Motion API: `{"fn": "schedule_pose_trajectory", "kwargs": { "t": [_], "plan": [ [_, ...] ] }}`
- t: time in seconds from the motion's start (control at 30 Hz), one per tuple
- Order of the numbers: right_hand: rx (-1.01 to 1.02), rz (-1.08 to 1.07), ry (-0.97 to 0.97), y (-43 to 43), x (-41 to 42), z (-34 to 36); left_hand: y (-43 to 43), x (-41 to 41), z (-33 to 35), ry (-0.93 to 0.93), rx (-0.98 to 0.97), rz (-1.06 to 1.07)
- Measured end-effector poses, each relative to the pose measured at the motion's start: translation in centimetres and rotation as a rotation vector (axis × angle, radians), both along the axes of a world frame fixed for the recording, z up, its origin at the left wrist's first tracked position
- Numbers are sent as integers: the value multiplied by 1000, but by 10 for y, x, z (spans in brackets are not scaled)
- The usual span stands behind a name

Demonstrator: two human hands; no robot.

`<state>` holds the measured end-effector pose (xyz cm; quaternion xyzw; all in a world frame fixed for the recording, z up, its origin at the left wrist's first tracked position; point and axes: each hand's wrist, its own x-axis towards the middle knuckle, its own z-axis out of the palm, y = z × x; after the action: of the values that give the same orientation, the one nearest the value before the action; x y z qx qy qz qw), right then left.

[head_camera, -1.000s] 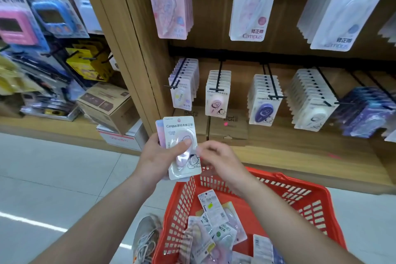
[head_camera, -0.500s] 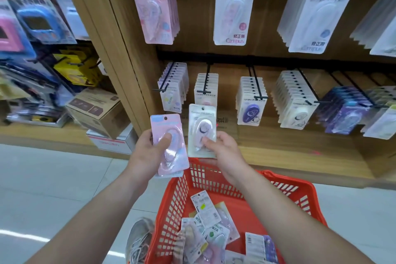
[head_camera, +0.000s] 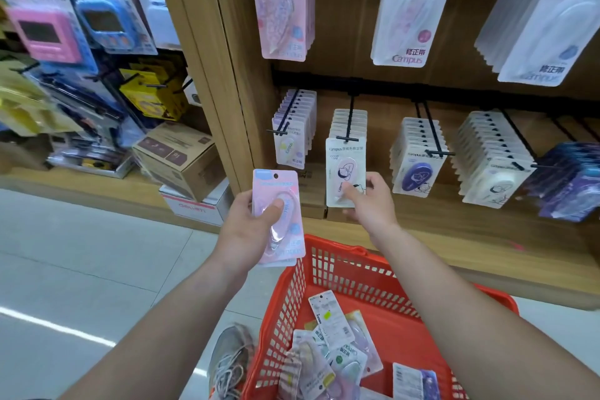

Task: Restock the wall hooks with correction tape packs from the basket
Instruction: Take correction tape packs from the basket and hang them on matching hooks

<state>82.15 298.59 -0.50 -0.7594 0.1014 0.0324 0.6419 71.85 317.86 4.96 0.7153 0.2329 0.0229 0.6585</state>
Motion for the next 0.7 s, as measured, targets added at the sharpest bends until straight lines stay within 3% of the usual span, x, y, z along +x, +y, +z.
{"fn": "schedule_pose_trajectory", "kwargs": {
  "t": [0.5, 0.7],
  "plan": [
    [74, -25, -42, 2, -1, -12, -8, 1, 5, 9, -2, -2],
    [-16, -65, -23, 1, 11, -14, -12, 2, 3, 19, 12, -11]
  ]
}}
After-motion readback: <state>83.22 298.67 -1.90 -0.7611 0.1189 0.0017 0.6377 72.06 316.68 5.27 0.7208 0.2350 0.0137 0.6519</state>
